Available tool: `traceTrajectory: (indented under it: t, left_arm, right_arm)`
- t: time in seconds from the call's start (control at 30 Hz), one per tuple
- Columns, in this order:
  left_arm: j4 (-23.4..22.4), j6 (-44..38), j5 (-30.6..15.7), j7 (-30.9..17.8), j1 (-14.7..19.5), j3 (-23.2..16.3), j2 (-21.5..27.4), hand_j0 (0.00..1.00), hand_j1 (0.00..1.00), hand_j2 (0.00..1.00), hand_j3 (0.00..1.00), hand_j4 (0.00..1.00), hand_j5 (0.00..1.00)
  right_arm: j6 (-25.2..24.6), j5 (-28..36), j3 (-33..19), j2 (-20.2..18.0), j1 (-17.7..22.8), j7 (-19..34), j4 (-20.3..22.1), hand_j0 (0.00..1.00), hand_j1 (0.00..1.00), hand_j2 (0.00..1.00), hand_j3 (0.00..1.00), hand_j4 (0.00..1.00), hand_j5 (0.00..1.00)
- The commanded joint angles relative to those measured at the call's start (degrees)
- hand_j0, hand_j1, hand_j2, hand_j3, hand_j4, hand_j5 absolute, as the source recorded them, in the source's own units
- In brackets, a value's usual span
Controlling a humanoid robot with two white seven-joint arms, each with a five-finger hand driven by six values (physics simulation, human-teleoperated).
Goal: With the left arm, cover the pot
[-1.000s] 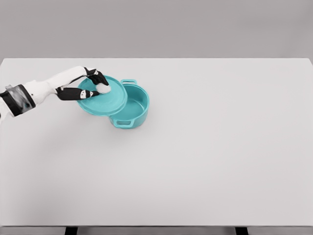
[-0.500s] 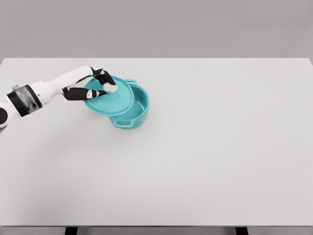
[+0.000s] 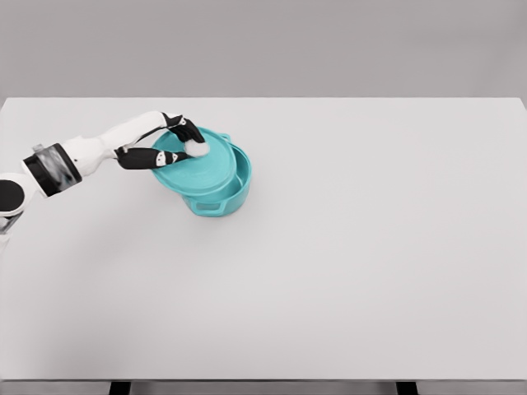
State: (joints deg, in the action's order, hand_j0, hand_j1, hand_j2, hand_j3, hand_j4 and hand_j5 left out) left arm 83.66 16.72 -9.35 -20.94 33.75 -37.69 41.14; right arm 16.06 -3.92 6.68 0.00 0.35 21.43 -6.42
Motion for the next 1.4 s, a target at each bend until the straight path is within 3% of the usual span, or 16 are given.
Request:
traceTrajectory:
  t: [0.0,0.6,1.37]
  left_arm:
    - [0.0,-0.2,-0.2,0.0,0.0,0.0,-0.5,0.55,0.55,0.55,0.55,0.55,0.55]
    - [-0.9,0.1,0.1,1.0,0.0,0.0,-2.6,0.55,0.55,0.55,0.55,0.55,0.55]
    - [-5.7,0.6,1.0,1.8,0.0,0.0,-6.4,0.55,0.55,0.55,0.55,0.55,0.55]
  right_arm:
    - [0.0,0.0,0.0,0.0,0.1,0.0,0.0,1.00,1.00,1.00,1.00,1.00,1.00]
    - [0.0,0.0,0.0,0.0,0.1,0.0,0.0,1.00,1.00,1.00,1.00,1.00,1.00]
    - [0.0,0.0,0.0,0.0,0.1,0.0,0.0,1.00,1.00,1.00,1.00,1.00,1.00]
